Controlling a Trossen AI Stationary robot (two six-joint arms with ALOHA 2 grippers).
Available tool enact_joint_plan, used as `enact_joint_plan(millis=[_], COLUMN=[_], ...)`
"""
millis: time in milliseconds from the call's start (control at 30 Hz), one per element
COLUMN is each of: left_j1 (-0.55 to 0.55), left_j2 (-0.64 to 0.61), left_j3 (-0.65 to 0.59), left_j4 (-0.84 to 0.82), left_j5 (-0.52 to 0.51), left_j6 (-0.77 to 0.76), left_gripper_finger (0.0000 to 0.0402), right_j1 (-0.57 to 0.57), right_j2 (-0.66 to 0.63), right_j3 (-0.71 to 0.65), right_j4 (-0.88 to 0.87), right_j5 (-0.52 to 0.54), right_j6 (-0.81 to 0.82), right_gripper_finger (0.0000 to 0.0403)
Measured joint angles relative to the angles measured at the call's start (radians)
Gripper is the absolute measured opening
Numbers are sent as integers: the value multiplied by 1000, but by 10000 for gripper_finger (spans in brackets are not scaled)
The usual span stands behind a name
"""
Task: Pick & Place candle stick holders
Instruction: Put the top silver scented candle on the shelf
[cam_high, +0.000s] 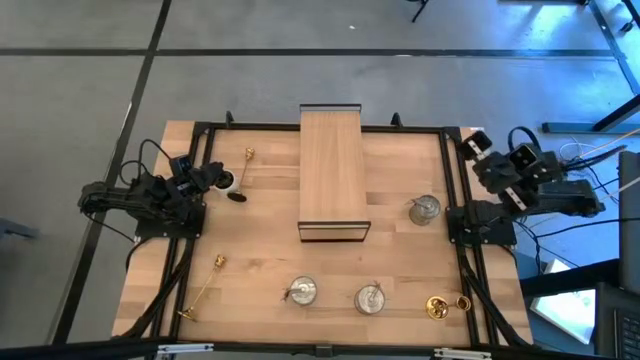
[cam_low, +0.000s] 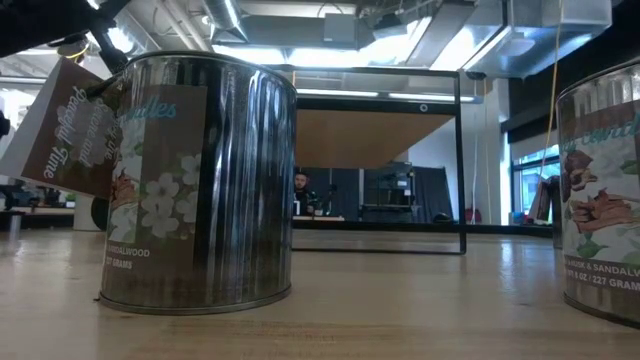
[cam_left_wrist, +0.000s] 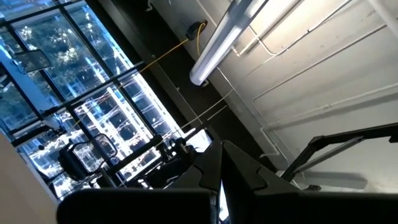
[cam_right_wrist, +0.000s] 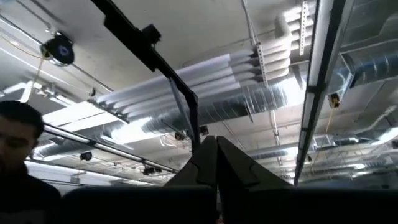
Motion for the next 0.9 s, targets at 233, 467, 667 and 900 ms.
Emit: enact_joint_plan(millis=[233,467,667,900], left_j1=[0,0,0,0], left_j2=[0,0,0,0], left_j3=[0,0,0,0], left_j4=[0,-7,-33,-31], left_j5=[-1,-1,-3,10], left_j6=[-14,-14,-15,-23], left_gripper_finger=[2,2,2,2], right_j1=[0,3,3,15], right_j2=[184,350,452,514], right_j3=[112,232,473,854], right_j4=[-113,151,76,-1074], right_j5=[61,-42,-291,-234], right_j6=[187,248,82,-91], right_gripper_finger=[1,1,1,51])
